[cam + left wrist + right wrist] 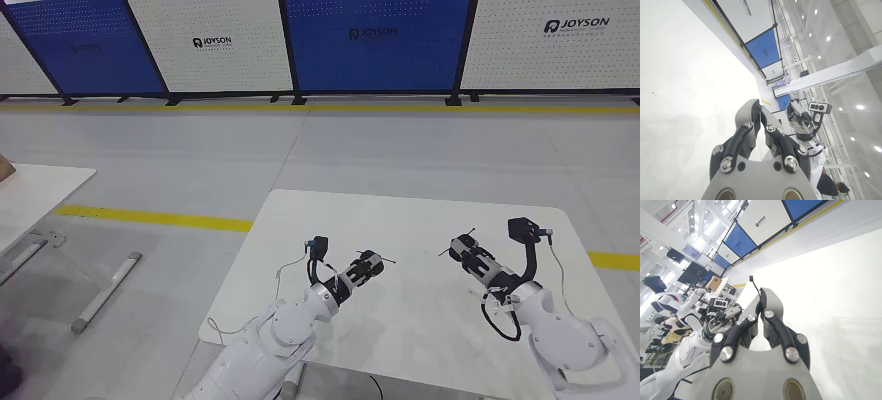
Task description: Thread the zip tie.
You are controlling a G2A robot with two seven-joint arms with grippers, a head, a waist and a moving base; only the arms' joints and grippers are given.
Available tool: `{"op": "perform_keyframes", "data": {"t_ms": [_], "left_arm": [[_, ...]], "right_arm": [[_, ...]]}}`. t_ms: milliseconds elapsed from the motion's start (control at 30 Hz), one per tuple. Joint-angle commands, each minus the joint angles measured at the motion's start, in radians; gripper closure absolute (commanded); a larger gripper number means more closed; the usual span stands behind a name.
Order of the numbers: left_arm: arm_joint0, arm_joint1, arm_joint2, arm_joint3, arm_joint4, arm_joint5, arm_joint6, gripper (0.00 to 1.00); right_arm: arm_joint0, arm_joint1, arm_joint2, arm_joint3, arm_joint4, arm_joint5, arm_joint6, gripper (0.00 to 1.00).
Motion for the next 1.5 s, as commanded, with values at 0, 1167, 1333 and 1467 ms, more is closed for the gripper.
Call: {"op": "perform_keyframes", "data": {"t_ms": [0, 1167, 1333, 1467], "left_arm": [[0.0, 0.0, 0.0, 0.0, 0.0, 0.0, 0.0, 1.0], [0.0, 0.0, 0.0, 0.0, 0.0, 0.0, 0.0, 1.0], [0.0, 0.0, 0.0, 0.0, 0.0, 0.0, 0.0, 1.0], [0.0, 0.0, 0.0, 0.0, 0.0, 0.0, 0.0, 1.0]], "right_arm": [[0.0, 0.0, 0.0, 0.0, 0.0, 0.0, 0.0, 1.0], [0.0, 0.0, 0.0, 0.0, 0.0, 0.0, 0.0, 1.0], [-0.003, -0.001, 0.0, 0.001, 0.003, -0.001, -0.009, 1.0], [-0.029, -0.012, -0.008, -0.014, 0.021, 0.01, -0.108, 1.0]]}}
